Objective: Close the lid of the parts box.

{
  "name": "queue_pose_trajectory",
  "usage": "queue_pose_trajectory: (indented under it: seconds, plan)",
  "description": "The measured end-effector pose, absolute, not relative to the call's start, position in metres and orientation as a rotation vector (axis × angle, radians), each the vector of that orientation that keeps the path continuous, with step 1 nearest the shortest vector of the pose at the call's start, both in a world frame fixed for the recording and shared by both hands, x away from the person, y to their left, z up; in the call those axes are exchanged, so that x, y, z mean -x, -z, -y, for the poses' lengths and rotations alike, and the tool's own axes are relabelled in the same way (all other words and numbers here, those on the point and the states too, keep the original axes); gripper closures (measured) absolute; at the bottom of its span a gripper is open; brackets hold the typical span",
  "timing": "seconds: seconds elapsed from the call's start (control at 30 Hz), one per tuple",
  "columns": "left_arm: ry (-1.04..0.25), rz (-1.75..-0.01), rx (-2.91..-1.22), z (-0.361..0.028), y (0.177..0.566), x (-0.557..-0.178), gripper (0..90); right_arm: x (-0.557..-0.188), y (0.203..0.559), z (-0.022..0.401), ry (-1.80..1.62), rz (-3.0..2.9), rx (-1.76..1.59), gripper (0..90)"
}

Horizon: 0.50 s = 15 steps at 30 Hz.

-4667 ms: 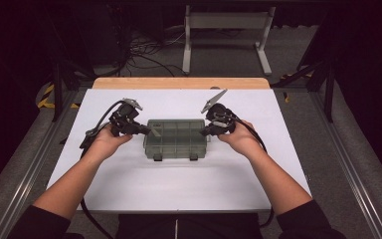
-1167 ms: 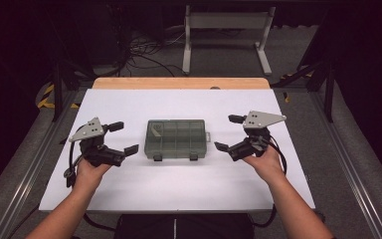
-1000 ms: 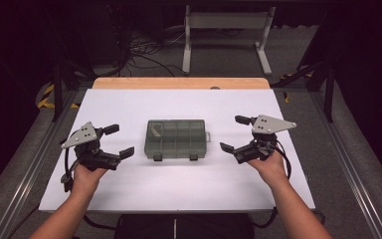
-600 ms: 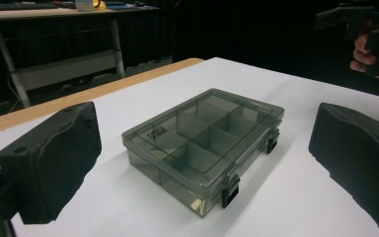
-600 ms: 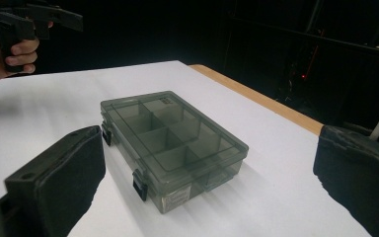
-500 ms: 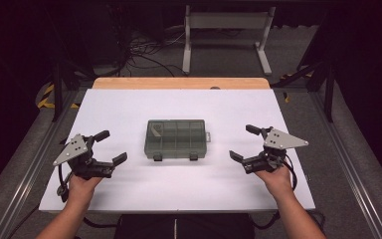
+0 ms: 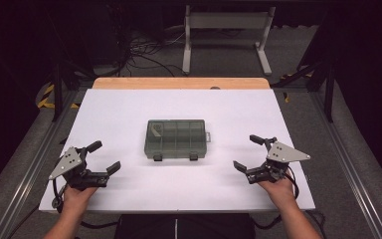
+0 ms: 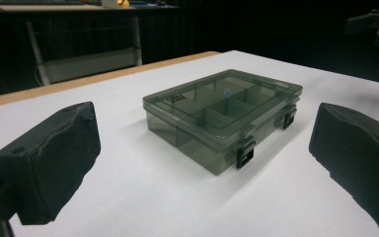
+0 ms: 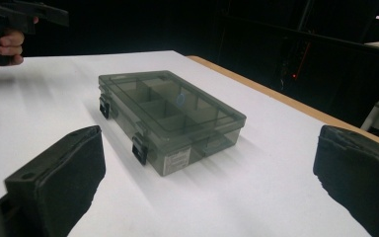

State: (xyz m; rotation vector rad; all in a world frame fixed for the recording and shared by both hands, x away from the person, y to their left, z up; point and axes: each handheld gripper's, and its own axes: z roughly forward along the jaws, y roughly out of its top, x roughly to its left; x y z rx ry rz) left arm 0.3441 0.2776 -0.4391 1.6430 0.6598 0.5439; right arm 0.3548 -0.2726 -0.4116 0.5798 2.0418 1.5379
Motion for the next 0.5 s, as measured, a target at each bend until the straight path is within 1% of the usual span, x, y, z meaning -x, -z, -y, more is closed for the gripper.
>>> queue_pose_trajectory:
  seconds: [0.3,0.5]
  plan:
    - [-0.571,-0.644,-1.658,-0.279,0.441,-0.344,0.1,-0.357,0.423,0.282,-1.536,-2.0,-0.65,0.0]
    - [-0.552,-0.666,-1.65,-0.282,0.444,-0.348,0.1,-0.359,0.424,0.282,-1.556,-2.004,-0.665,0.0]
